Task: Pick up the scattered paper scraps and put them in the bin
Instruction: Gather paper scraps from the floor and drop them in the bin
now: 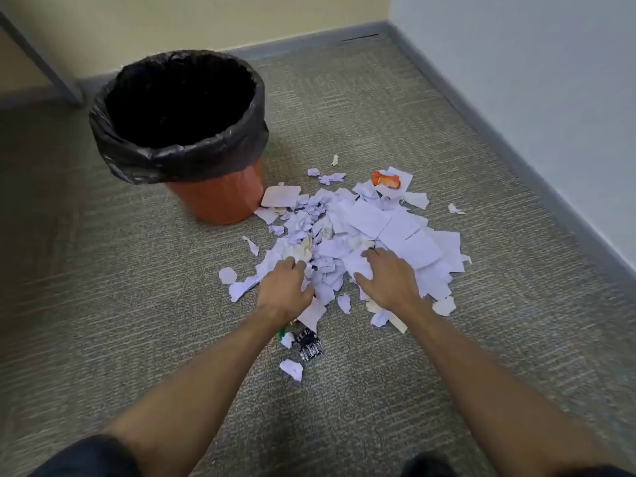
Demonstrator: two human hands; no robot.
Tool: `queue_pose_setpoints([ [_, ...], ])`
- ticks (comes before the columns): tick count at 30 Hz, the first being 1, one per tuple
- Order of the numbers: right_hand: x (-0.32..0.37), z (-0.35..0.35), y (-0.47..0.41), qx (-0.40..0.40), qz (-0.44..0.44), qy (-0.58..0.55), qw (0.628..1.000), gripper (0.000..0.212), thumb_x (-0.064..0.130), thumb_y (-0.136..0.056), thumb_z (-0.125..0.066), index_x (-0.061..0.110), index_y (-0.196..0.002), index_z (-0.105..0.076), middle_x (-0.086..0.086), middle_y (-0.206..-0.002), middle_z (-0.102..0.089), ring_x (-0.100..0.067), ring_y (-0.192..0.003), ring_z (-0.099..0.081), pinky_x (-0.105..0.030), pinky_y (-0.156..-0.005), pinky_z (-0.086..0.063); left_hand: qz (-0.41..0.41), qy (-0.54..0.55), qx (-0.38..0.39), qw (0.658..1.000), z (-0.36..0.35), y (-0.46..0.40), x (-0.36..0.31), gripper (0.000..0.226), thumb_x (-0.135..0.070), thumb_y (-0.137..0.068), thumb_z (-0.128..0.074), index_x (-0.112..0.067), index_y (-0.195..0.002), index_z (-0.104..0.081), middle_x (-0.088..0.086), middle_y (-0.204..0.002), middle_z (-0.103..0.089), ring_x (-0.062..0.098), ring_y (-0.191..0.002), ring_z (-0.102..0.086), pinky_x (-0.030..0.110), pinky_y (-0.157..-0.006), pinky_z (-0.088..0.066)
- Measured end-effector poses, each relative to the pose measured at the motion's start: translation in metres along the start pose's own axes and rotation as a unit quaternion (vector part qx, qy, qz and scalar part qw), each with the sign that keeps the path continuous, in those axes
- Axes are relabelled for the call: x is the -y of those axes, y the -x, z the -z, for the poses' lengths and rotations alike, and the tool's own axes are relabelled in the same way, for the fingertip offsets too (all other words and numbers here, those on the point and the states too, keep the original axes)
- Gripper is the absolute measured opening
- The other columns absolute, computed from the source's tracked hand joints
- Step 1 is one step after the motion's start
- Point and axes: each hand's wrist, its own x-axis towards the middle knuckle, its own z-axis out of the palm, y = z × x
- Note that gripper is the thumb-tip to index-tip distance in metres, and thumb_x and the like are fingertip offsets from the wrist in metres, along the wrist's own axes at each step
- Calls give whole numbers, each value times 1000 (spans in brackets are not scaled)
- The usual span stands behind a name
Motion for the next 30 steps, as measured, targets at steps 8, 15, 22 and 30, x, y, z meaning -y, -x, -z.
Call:
queue_pose_setpoints([
  [8, 13, -35, -40, 32, 63, 45, 996, 83, 56, -88, -56, 20, -154, -22, -4, -162, -21, -23, -147, -23, -44, -114, -26, 19, -21, -87, 996, -32, -35, 10, 75, -46, -86, -62, -14, -146, -28, 9, -127, -43, 28, -112, -47, 38, -69, -48],
  [15, 25, -56, -58, 20, 75, 78, 994, 75, 56, -90, -54, 21, -151, -27, -6, -154, -35, -28, -135, -39, -44, -102, -37, 11, -27, -48, 998, -36, -48, 11, 74, -40, -91, -59, -28, -152, -20, 11, -159, -14, 28, -143, -20, 46, -87, -51],
  [22, 44, -62, -67, -15, 83, 129, 988, 30, 34, -100, -47, 17, -125, -54, -8, -115, -64, -28, -111, -56, -36, -81, -38, 9, 3, -13, 1000, -38, -60, 19, 41, -8, -89, -54, -16, -128, -59, 11, -126, -50, 34, -110, -54, 40, -74, -50],
  [30, 51, -27, -69, -100, 71, 16, 992, 20, 24, -95, -53, 15, -106, -66, -10, -88, -70, -32, -85, -65, -32, -61, -38, -4, 57, -74, 996, 19, -60, 22, 33, -2, -85, -53, -10, -110, -72, 13, -110, -65, 36, -100, -61, 41, -81, -52],
])
